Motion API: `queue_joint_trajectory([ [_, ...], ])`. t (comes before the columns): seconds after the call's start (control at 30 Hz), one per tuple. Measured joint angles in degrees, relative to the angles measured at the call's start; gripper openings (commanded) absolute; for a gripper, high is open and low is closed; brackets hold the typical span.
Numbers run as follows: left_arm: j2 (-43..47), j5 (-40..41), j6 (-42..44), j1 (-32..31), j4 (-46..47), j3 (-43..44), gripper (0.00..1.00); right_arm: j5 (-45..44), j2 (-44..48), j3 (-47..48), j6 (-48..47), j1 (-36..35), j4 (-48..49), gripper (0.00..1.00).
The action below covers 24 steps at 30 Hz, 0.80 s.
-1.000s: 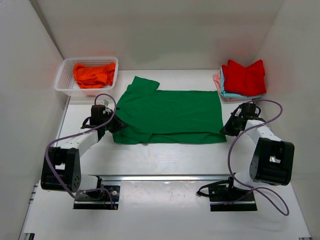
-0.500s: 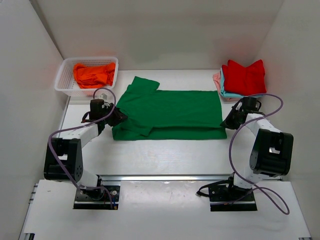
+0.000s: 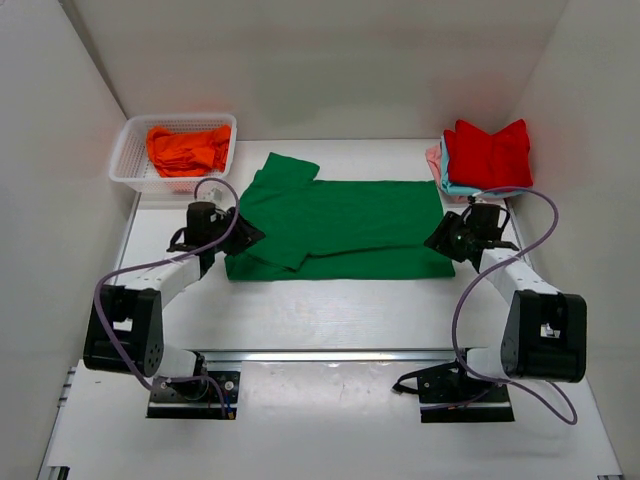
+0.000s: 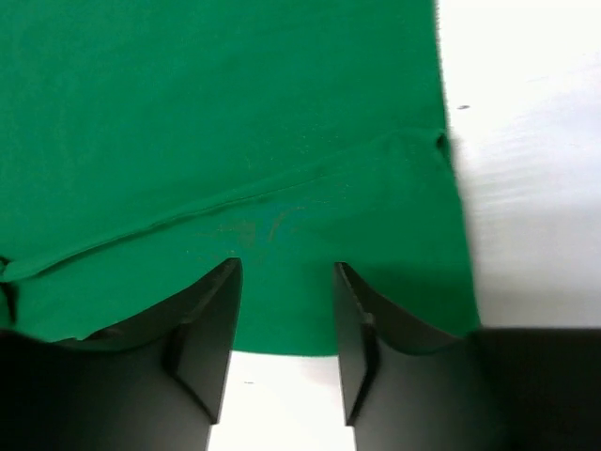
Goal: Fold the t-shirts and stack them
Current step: Fold the flattened tshirt in 1/3 of the way
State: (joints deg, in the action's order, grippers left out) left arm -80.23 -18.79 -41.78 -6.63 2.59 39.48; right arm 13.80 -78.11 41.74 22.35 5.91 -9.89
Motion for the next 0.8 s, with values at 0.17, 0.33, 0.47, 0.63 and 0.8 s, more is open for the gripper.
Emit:
queue_joint_trajectory([
  [0.17, -6.8, 2.1, 0.8, -4.7, -0.1, -0.1, 0.44, 2.5, -2.6, -2.3, 1.4, -2.2, 5.7, 0.37],
  [0.33, -13.8, 3.9, 2.1, -7.4, -2.4, 3.0, 0.44, 4.3, -10.8, 0.3, 1.9, -4.4, 4.3, 0.34],
  [0.47, -11.2, 6.5, 3.1, -9.8, -2.6, 0.5, 0.45, 4.0, -9.8, -0.4, 2.4, -6.3, 2.3, 0.35],
  [0.63, 2.1, 7.8, 1.4, -12.3, -2.9, -11.9, 0.42, 4.2, -0.4, -8.4, 4.0, -6.8, -0.3, 0.36],
  [0.8, 17.2, 8.6, -0.3, -13.6, -9.1, -20.5, 0.40, 3.3, 11.1, -14.5, 4.5, -6.5, -7.4, 0.36],
])
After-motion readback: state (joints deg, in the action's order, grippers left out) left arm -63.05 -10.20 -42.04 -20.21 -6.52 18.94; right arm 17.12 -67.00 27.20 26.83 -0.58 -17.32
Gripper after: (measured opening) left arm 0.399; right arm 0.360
